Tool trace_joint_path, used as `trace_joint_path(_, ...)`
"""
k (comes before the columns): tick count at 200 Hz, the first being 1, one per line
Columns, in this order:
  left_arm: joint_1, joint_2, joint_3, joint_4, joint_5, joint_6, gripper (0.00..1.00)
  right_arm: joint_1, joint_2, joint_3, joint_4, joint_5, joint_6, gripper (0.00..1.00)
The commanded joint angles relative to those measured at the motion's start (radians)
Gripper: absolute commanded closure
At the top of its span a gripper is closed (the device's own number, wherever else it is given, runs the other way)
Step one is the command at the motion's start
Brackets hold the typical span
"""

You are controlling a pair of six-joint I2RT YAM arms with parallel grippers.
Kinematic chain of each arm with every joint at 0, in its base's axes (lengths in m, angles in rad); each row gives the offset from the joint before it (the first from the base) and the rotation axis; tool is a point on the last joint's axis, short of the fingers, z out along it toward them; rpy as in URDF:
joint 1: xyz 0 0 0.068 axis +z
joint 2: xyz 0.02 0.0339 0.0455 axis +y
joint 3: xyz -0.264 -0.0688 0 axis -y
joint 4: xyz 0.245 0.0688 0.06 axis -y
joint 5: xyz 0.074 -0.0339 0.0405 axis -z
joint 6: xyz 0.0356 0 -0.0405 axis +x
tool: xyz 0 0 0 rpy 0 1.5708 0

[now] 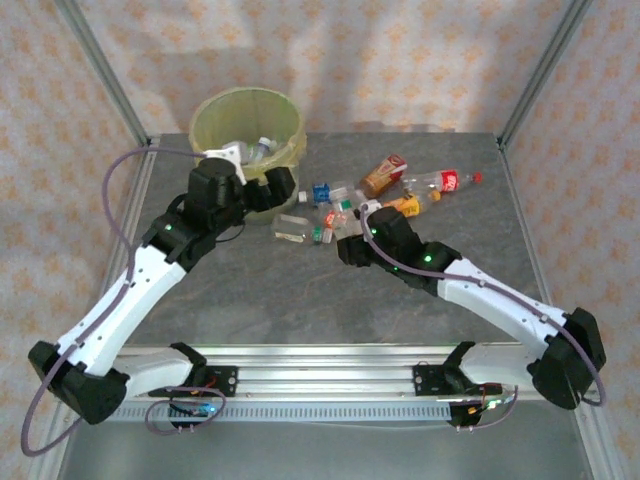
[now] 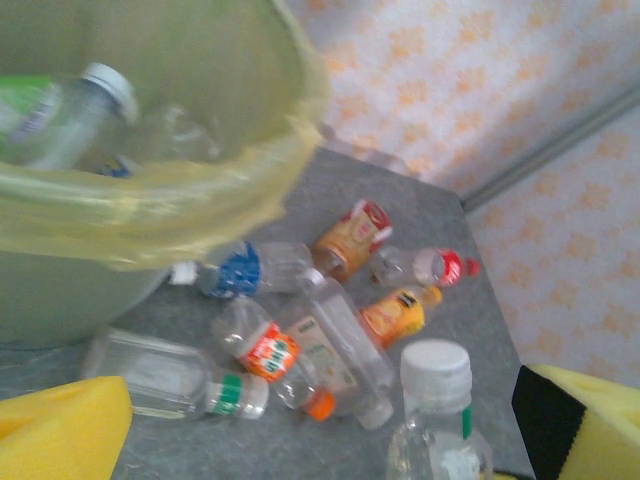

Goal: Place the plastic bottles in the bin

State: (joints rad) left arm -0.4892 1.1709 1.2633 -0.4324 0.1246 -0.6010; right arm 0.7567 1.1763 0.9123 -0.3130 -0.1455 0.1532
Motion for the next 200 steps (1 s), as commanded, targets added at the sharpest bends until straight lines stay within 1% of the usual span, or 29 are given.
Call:
trace_joint_path(1, -0.054, 0.052, 0.059, 0.028, 0.052, 0.024, 0.02, 0.006, -0.046, -0.013, 0.133, 0.021, -0.012, 0.56)
trace_joint_path(35, -0.114, 0.147, 0.126, 0.049, 0.097, 0.019, 0.04, 0.006, -0.079, -0.032, 0.213, 0.014, -0.012, 0.56)
trace_joint_path(73, -0.143, 0.223, 0.166, 0.110, 0.157, -0.006, 0.04, 0.006, -0.096, -0.046, 0.255, 0.012, -0.006, 0.56)
trace_joint_path(115, -0.161, 0.305, 0.218, 0.124, 0.182, -0.020, 0.05, 0.005, -0.102, -0.059, 0.292, -0.017, 0.010, 0.55)
trace_joint_path(158, -0.161, 0.340, 0.234, 0.160, 0.187, -0.031, 0.16, 0.006, -0.112, -0.067, 0.317, -0.041, 0.024, 0.55)
trace_joint_path(186, -0.161, 0.351, 0.243, 0.171, 0.191, -0.031, 0.28, 0.006, -0.112, -0.068, 0.320, -0.047, 0.024, 0.54)
trace_joint_path(200, -0.161, 0.354, 0.243, 0.175, 0.194, -0.031, 0.36, 0.005, -0.112, -0.069, 0.322, -0.046, 0.024, 0.54)
